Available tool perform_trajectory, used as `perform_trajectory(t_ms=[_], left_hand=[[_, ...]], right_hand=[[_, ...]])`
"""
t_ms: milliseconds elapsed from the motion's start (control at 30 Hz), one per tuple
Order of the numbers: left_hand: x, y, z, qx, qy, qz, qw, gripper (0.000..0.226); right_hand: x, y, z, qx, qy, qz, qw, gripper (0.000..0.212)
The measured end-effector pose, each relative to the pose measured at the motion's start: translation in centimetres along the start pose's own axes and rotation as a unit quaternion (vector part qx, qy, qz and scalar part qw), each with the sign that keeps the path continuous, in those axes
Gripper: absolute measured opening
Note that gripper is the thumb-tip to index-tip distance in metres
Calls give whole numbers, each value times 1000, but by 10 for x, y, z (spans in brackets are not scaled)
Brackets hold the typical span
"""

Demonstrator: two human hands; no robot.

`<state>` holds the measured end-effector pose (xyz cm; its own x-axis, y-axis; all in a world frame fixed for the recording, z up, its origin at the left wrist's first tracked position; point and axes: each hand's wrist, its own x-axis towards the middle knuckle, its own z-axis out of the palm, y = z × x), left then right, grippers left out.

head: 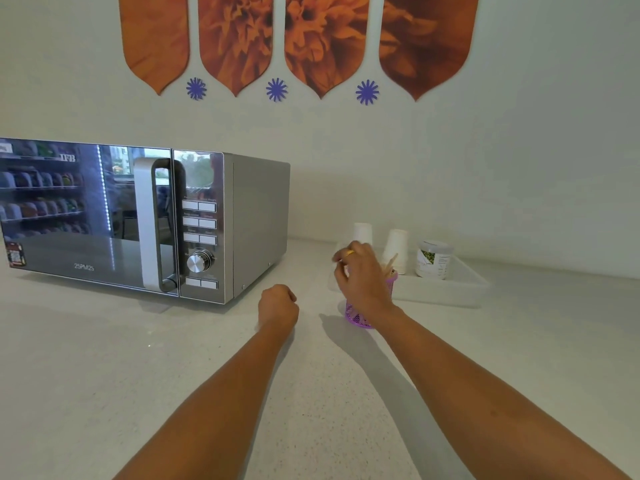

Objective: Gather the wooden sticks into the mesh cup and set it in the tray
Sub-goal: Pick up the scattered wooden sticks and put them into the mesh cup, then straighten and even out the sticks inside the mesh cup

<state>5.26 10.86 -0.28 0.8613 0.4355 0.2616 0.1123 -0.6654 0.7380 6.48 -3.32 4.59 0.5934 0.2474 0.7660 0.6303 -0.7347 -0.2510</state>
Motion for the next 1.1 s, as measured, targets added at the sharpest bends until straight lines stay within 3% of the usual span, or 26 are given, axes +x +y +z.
perform_trajectory(t_ms=[100,233,333,500,767,1100], left_hand=[[2,-8,1,42,3,11,999,34],[3,-18,2,104,3,21,994,33],[0,-24,4,139,-19,15,990,30],[-2,-25,5,169,-40,29,984,27],[2,-26,7,185,-52,27,981,27],[1,-26,5,162,-49,26,985,29]], right_hand=[[-4,-10,16,-11,-94,-14,995,25],[-10,-14,38,-35,-236,78,968,30],[-16,-16,49,-19,-300,113,947,36],[-27,-28,62,1,-395,99,913,43],[-25,-32,58,-87,-327,77,938,29],[-21,-31,40,-124,-288,85,946,27]])
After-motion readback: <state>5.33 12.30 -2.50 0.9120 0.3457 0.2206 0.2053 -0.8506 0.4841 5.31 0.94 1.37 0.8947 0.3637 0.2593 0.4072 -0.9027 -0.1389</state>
